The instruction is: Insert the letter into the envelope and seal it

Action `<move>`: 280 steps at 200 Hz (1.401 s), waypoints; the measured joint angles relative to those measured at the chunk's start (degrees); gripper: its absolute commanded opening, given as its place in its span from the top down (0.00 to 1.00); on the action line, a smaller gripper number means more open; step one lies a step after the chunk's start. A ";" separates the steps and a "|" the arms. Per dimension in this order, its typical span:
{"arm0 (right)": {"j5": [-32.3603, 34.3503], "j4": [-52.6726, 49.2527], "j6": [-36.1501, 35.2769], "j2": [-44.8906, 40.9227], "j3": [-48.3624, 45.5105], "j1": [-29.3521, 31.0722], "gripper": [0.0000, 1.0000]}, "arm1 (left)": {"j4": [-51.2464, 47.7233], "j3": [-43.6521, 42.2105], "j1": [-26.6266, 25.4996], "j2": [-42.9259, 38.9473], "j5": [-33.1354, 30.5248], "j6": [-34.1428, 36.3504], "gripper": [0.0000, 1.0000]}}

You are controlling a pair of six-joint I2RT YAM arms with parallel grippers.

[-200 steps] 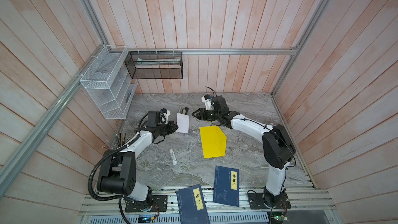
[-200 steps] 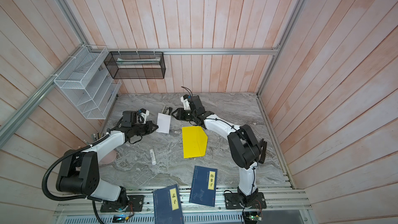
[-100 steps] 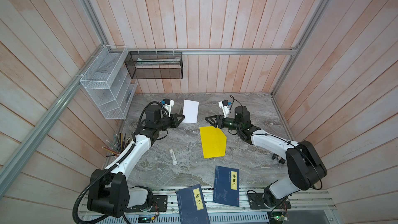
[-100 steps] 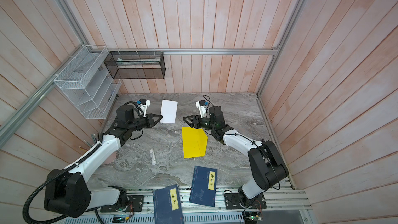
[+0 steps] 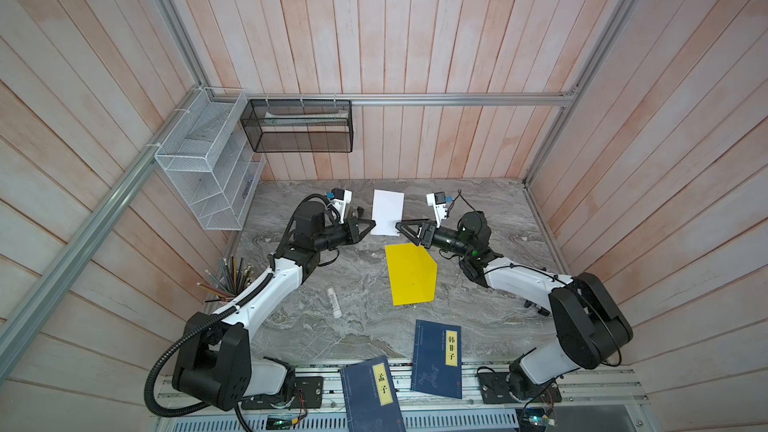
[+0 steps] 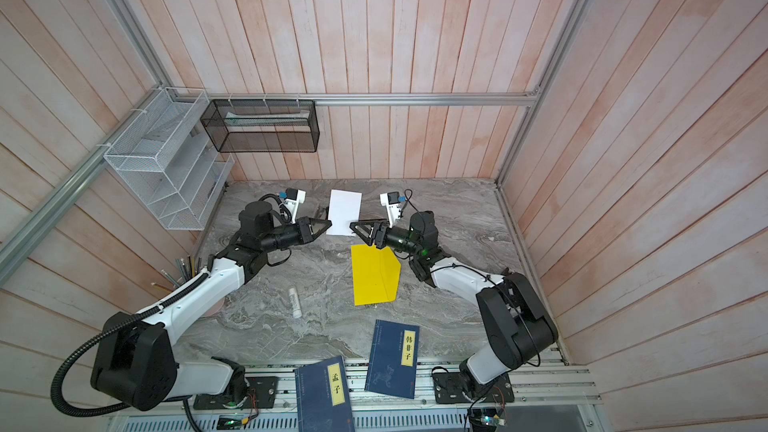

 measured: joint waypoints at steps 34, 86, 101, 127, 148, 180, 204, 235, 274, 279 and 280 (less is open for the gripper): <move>0.07 0.00 0.02 0.00 0.00 0.00 0.44 | 2.71 0.00 -0.59 0.59 1.01 -2.05 1.00; -0.46 2.36 3.39 0.85 0.11 -0.42 0.73 | 5.01 0.00 -1.40 1.36 2.14 -3.34 0.99; -0.96 3.08 5.27 1.99 0.37 -0.42 0.75 | 5.18 0.00 -1.86 2.03 2.16 -3.50 0.98; -1.84 3.56 7.89 3.67 0.76 -0.42 0.81 | 5.40 0.00 -2.21 2.82 2.14 -3.56 0.96; -2.32 3.85 9.27 3.80 0.76 -0.42 0.97 | 5.73 0.00 -2.21 2.84 2.14 -3.67 0.88; -3.08 4.15 11.02 3.78 0.76 -0.68 1.00 | 5.62 0.00 -2.21 2.84 1.86 -3.19 0.59; -2.93 2.21 10.38 2.19 0.37 -1.60 1.00 | 3.85 0.00 -2.21 2.82 0.79 -2.36 0.43; 0.74 -5.99 5.31 -5.01 -0.94 -3.76 1.00 | -1.46 0.07 -2.23 2.08 -2.95 0.96 0.40; 8.20 -19.67 -2.89 -13.29 -1.05 -4.90 1.00 | -8.55 1.77 -3.50 1.53 -9.14 4.85 0.40; 9.20 -21.38 -3.58 -13.86 -1.05 -4.92 1.00 | -9.38 2.10 -4.00 1.53 -10.21 5.29 0.40; 9.49 -21.84 -3.89 -13.99 -1.05 -4.92 1.00 | -9.57 2.21 -4.17 1.53 -10.43 5.44 0.40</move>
